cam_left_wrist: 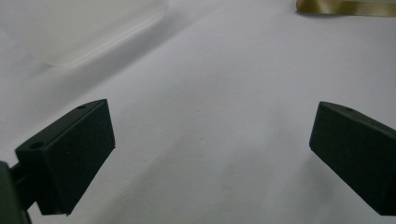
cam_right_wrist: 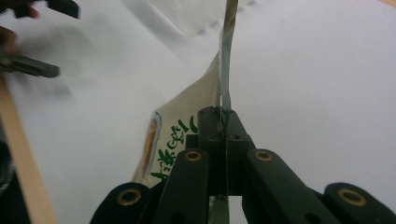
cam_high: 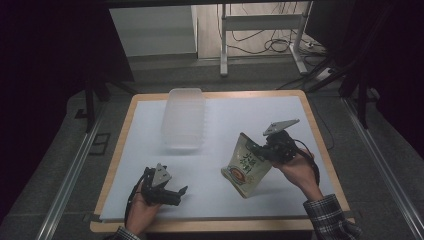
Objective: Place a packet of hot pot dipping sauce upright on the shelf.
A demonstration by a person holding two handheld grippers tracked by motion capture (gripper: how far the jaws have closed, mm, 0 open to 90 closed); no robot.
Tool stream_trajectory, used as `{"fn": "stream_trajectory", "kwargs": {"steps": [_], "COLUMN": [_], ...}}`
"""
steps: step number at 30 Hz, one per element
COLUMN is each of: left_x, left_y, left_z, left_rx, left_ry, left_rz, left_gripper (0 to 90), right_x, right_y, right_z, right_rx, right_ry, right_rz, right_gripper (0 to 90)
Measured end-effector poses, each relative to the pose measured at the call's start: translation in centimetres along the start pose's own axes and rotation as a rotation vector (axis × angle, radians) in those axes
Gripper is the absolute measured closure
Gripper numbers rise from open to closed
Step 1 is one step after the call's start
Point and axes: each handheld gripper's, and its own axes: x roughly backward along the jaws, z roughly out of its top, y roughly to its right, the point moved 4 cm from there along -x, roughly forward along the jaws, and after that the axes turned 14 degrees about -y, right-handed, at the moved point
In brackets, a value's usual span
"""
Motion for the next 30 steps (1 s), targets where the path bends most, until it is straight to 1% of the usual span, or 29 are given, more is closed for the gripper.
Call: {"fn": "stream_trajectory", "kwargs": {"steps": [3, 4, 6, 8, 9, 10, 11, 14, 15, 16, 17, 19, 22, 25, 26, 30], "left_x": [0.0, 0.0, 0.0, 0.1, 0.1, 0.1, 0.1, 0.1, 0.1, 0.1, 0.1, 0.1, 0.1, 0.2, 0.2, 0.2], "left_y": [0.0, 0.0, 0.0, 0.0, 0.0, 0.0, 0.0, 0.0, 0.0, 0.0, 0.0, 0.0, 0.0, 0.0, 0.0, 0.0], "left_z": [0.0, 0.0, 0.0, 0.0, 0.0, 0.0, 0.0, 0.0, 0.0, 0.0, 0.0, 0.0, 0.0, 0.0, 0.0, 0.0], "left_rx": [0.001, 0.002, 0.004, 0.005, 0.006, 0.006, 0.005, 0.003, 0.004, 0.004, 0.005, 0.002, 0.001, 0.004, 0.005, 0.002], "left_ry": [0.001, 0.003, 0.007, 0.008, 0.009, 0.009, 0.009, 0.009, 0.009, 0.009, 0.01, 0.008, 0.008, 0.012, 0.016, 0.018], "left_rz": [-0.003, -0.005, -0.006, -0.007, -0.008, -0.008, -0.008, -0.008, -0.009, -0.009, -0.009, -0.008, -0.008, -0.012, -0.015, -0.017], "left_gripper": [0.0, 0.0, 0.0, 0.0, 0.0, 0.0, 0.0, 0.0, 0.0, 0.0, 0.0, 0.0, 0.0, 0.0, 0.0, 0.0], "right_x": [0.1, 0.3, 0.5, 0.6, 0.9, 0.9, 1.1, 1.3, 1.4, 1.4, 1.5, 1.5, 1.6, 1.7, 1.8, 2.0], "right_y": [-0.3, -0.8, -1.2, -1.4, -1.7, -1.7, -1.9, -2.1, -2.1, -2.1, -1.9, -1.5, -0.7, -0.2, 0.0, 0.3], "right_z": [0.3, 0.8, 1.3, 1.5, 1.9, 1.9, 2.3, 2.7, 3.0, 3.0, 3.4, 3.7, 4.1, 4.5, 4.5, 4.9], "right_rx": [0.014, 0.031, 0.05, 0.057, 0.072, 0.072, 0.085, 0.092, 0.107, 0.107, 0.11, 0.104, 0.096, 0.087, 0.081, 0.079], "right_ry": [-0.001, -0.004, -0.003, -0.003, -0.001, -0.001, 0.005, 0.008, 0.011, 0.011, 0.014, 0.015, 0.015, 0.022, 0.023, 0.037], "right_rz": [0.007, 0.012, 0.012, 0.012, 0.006, 0.006, 0.003, -0.002, -0.023, -0.023, -0.053, -0.063, -0.096, -0.107, -0.107, -0.1], "right_gripper": [88.9, 88.9, 88.9, 88.9, 88.9, 88.9, 88.9, 88.9, 88.8, 88.8, 88.9, 88.9, 88.9, 88.9, 88.8, 88.9]}}
